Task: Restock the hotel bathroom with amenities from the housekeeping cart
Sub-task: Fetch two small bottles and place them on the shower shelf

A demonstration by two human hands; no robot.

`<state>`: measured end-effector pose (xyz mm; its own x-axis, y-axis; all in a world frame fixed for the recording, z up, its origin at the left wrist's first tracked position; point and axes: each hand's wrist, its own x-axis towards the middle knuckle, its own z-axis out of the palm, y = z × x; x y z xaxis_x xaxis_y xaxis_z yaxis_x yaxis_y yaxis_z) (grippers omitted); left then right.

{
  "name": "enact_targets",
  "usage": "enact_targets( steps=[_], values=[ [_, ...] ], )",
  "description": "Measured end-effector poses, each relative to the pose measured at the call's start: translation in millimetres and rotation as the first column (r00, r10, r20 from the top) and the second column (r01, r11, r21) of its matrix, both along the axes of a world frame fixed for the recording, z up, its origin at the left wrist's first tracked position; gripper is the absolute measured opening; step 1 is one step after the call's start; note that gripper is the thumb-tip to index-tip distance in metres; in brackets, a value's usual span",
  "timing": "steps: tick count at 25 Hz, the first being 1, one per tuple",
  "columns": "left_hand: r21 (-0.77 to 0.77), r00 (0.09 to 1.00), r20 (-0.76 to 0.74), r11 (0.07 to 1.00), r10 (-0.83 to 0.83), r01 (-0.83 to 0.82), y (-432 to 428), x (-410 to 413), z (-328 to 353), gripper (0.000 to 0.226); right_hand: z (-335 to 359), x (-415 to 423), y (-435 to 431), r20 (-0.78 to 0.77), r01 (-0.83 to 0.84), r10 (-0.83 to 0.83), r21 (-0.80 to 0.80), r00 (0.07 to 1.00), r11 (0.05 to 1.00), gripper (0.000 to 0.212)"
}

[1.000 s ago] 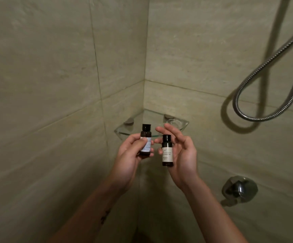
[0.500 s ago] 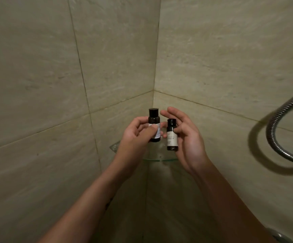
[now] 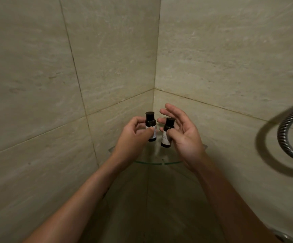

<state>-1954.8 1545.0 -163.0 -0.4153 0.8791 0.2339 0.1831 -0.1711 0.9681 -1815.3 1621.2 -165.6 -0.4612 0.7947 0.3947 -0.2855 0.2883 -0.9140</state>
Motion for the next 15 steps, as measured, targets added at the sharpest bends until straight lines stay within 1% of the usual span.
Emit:
enact_targets(
  steps=[2, 4, 6, 11, 15],
  values=[
    [-0.006, 0.999, -0.038, 1.000, -0.026, 0.025, -1.1, 0.6, -1.7, 0.022, -1.9, -0.4, -1.0, 0.033, 0.036, -0.037, 0.036, 0.999, 0.999, 0.064],
    [0.006, 0.999, -0.046, 1.000, -0.021, 0.021, -3.0, -0.1, -4.2, 0.021, -3.4, -1.0, -2.5, 0.041, 0.049, -0.051, 0.047, 0.998, 0.998, 0.063],
    [0.014, 0.999, -0.046, 1.000, -0.019, 0.020, -2.1, -3.1, -6.3, 0.019, -4.4, -2.3, -3.9, 0.060, 0.065, -0.068, 0.054, 0.996, 0.996, 0.062],
    [0.015, 0.994, -0.105, 1.000, -0.014, 0.016, 1.3, -6.9, -12.3, 0.019, -6.6, -0.4, -1.8, 0.100, 0.074, -0.078, 0.052, 0.992, 0.996, 0.061],
    [0.010, 0.982, -0.152, 0.993, -0.113, 0.116, -1.6, -11.0, -13.3, 0.030, -5.8, 2.9, -4.3, 0.156, 0.090, -0.104, 0.092, 0.982, 0.992, 0.057]
  ],
)
